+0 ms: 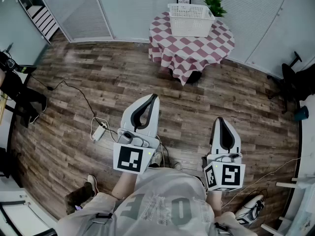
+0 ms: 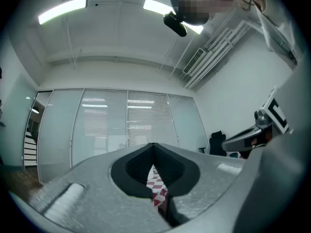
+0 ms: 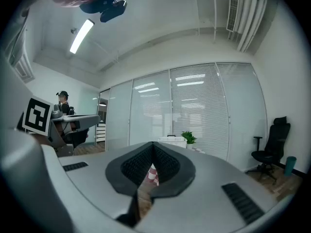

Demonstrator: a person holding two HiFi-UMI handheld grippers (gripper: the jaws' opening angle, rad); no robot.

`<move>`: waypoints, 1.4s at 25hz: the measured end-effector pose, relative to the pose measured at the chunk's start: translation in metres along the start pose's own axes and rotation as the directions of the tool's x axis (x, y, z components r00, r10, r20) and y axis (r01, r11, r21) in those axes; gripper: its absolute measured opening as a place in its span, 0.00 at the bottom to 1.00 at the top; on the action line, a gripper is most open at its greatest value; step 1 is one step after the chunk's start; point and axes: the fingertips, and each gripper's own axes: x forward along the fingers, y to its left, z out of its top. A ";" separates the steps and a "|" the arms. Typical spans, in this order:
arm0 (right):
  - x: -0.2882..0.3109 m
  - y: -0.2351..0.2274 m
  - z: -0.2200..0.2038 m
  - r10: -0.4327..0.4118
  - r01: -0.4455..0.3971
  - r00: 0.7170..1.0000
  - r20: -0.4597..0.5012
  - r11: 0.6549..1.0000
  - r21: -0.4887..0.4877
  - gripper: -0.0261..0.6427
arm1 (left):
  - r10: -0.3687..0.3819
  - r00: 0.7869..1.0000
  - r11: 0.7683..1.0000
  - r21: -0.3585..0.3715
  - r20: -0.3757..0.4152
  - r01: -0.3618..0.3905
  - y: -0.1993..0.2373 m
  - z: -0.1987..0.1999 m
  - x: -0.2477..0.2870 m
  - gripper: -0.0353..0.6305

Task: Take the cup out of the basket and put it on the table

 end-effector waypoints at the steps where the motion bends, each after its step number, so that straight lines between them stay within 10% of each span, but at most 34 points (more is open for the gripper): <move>1: 0.002 0.001 -0.001 0.000 0.000 1.000 0.001 1.000 -0.004 0.05 | -0.003 1.000 1.000 0.002 0.000 0.003 0.002 -0.001 0.002 0.06; 24: 0.073 0.035 -0.020 -0.127 0.125 0.989 -0.075 0.992 -0.032 0.05 | -0.051 0.998 0.998 -0.041 0.047 0.052 0.094 -0.023 0.034 0.06; 35: 0.171 -0.022 -0.019 -0.074 0.074 0.997 -0.016 0.997 0.028 0.05 | -0.060 0.997 0.998 -0.014 0.041 0.060 0.098 -0.050 0.132 0.06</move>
